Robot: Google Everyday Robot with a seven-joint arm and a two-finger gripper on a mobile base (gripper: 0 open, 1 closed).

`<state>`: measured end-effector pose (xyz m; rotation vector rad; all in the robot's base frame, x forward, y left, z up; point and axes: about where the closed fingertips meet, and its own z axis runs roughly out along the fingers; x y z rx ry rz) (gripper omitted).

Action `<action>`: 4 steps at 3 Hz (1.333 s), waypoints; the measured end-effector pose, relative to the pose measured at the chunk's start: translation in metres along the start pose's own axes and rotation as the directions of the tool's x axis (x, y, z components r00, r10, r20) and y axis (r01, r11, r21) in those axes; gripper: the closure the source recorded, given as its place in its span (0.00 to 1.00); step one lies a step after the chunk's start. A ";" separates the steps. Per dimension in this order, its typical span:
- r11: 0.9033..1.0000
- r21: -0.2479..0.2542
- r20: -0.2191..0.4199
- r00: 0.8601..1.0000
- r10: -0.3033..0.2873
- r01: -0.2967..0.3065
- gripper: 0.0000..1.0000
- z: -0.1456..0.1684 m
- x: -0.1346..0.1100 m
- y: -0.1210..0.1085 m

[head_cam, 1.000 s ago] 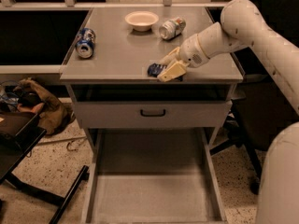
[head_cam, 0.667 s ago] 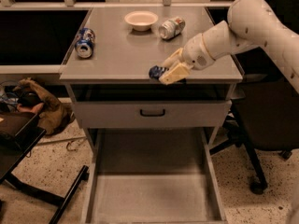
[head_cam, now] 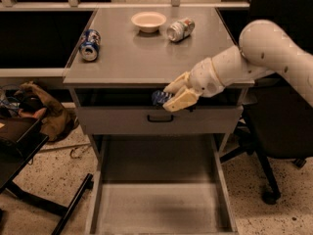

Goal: Place rxbar blueberry into middle drawer

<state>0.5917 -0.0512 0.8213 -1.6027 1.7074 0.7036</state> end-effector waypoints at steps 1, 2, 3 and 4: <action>0.999 -0.035 0.044 0.999 0.003 -0.002 1.00 0.038 0.042 0.027; 1.000 0.012 -0.043 0.999 -0.024 0.024 1.00 0.090 0.094 0.065; 1.000 0.012 -0.043 0.999 -0.024 0.024 1.00 0.090 0.094 0.065; 1.000 -0.007 -0.035 0.999 -0.008 0.008 1.00 0.117 0.112 0.086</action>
Offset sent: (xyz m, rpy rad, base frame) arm -0.0647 0.0141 -0.1690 -0.1956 -0.1913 -0.0779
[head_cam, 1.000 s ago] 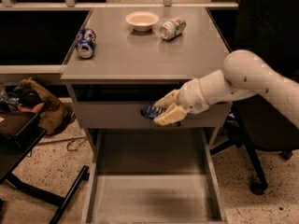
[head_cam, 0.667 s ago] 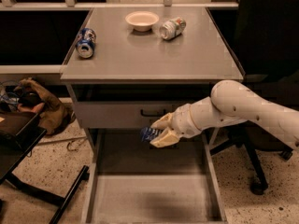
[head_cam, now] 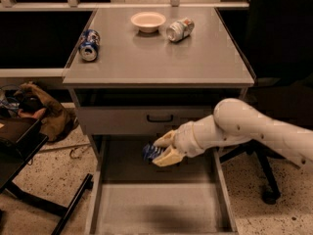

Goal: Place rxbar blueberry into middle drawer

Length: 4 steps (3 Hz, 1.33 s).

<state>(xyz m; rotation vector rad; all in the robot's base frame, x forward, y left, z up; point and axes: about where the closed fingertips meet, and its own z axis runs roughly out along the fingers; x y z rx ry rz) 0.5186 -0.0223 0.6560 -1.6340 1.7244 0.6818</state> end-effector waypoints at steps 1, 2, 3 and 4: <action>0.999 -0.007 0.006 0.999 0.032 -0.032 1.00 0.043 0.028 0.034; 0.998 -0.050 0.026 0.999 0.025 -0.023 1.00 0.087 0.042 0.068; 0.994 -0.112 0.023 1.000 0.018 -0.016 1.00 0.109 0.047 0.069; 0.990 -0.141 0.026 1.000 0.015 -0.011 1.00 0.109 0.044 0.074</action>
Offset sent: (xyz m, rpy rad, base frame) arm -0.0925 0.0737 -0.1433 0.0525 0.0677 0.0678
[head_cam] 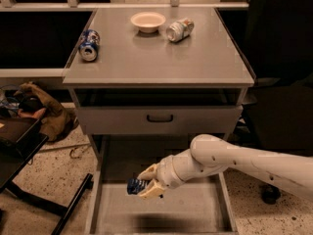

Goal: Place rxbar blueberry into middle drawer

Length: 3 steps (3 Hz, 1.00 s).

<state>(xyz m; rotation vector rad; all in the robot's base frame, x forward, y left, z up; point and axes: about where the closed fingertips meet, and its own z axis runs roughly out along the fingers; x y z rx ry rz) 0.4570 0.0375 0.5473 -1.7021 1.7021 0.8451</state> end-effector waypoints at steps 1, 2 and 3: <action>1.000 0.009 0.021 1.000 -0.007 0.007 1.00 0.012 0.007 0.005; 1.000 0.015 -0.028 1.000 -0.012 0.012 1.00 0.047 0.038 0.020; 0.997 0.076 -0.132 0.991 -0.016 0.026 1.00 0.071 0.070 0.014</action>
Offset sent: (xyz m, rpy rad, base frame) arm -0.0074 0.0184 -0.1260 -0.1182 -0.1428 -0.1313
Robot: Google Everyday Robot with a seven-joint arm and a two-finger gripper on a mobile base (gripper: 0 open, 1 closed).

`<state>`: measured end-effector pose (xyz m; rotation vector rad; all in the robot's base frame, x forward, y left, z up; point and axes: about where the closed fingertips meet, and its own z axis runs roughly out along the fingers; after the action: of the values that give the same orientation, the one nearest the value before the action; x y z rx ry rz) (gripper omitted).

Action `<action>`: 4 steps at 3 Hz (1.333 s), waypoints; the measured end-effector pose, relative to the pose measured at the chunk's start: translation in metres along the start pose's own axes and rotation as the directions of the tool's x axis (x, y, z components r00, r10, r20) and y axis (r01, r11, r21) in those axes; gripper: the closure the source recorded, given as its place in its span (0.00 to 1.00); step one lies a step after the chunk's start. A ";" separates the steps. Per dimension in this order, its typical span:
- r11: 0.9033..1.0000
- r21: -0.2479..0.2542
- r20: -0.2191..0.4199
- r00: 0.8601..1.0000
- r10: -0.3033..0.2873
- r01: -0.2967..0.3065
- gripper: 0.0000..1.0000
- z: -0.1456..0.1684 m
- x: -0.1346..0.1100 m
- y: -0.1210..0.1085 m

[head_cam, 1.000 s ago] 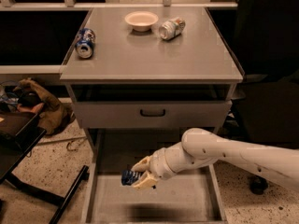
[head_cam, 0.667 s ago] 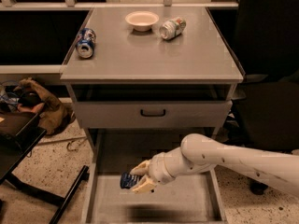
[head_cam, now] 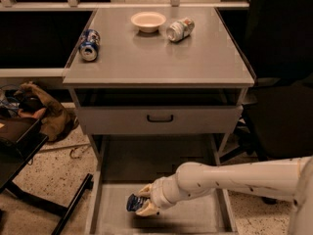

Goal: Place rxbar blueberry into middle drawer

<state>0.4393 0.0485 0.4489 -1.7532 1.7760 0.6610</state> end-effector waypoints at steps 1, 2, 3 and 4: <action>0.997 0.072 -0.088 0.996 0.036 -0.029 1.00 0.022 0.029 -0.012; 0.982 0.182 -0.127 0.989 0.071 -0.047 1.00 0.035 0.046 -0.040; 0.957 0.282 -0.085 0.992 0.091 -0.063 1.00 0.047 0.055 -0.082; 0.957 0.282 -0.086 0.992 0.090 -0.063 1.00 0.047 0.055 -0.081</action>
Offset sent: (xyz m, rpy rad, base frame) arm 0.0964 -0.0202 -0.0707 -0.1709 -0.2182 -0.3395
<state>0.5228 0.0389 0.3798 -1.5548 1.9073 0.3388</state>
